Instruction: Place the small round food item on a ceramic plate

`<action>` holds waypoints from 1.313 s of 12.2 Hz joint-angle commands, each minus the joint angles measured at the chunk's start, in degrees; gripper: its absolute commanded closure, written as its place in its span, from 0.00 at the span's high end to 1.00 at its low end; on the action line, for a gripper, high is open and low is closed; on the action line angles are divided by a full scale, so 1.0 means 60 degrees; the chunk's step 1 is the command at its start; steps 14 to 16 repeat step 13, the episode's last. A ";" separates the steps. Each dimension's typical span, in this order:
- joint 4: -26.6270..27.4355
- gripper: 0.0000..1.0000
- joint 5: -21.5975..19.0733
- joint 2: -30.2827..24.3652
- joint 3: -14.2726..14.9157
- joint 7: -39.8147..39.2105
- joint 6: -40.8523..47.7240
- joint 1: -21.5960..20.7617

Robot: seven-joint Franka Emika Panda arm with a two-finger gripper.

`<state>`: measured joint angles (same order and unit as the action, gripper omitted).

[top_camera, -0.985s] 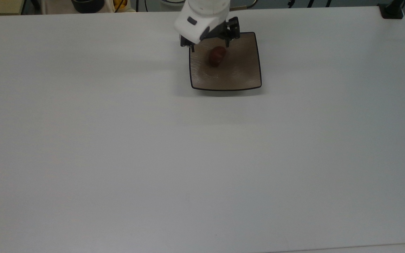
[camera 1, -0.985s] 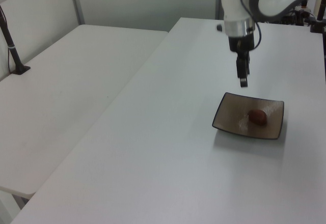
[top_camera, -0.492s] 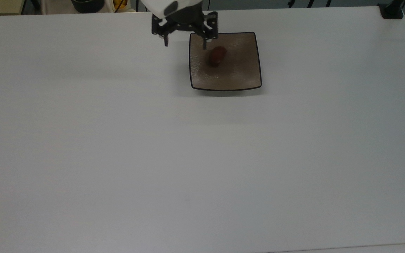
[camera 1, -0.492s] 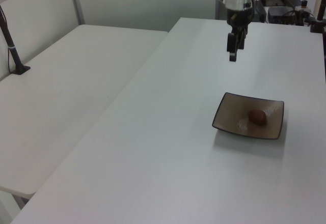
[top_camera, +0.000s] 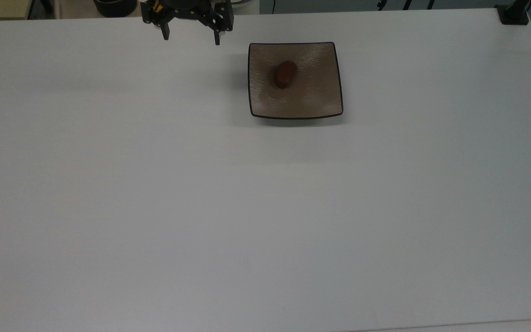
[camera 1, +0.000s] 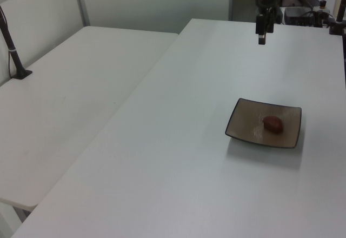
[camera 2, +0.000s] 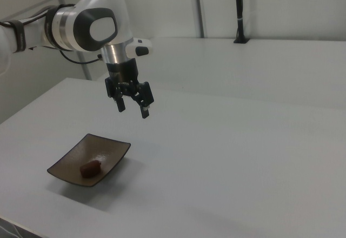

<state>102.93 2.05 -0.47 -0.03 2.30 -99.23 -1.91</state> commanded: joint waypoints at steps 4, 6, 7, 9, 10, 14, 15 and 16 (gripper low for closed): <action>0.0028 1.00 -0.0546 -0.0156 0.0064 0.0114 -0.0248 0.0084; 0.0116 1.00 -0.0546 -0.0142 0.0050 0.0114 -0.0584 0.0084; 0.0116 1.00 -0.0546 -0.0142 0.0050 0.0114 -0.0643 0.0084; 0.0116 1.00 -0.0546 -0.0156 0.0035 0.0129 -0.0659 0.0084; 0.0160 1.00 -0.0532 -0.0243 0.0035 0.0274 -0.0659 0.0084; 0.0248 1.00 -0.0473 -0.0303 0.0020 0.0349 -0.0878 0.0084; 0.0248 1.00 -0.0473 -0.0303 0.0020 0.0349 -0.0878 0.0084; 0.0248 1.00 -0.0473 -0.0303 0.0020 0.0349 -0.0878 0.0084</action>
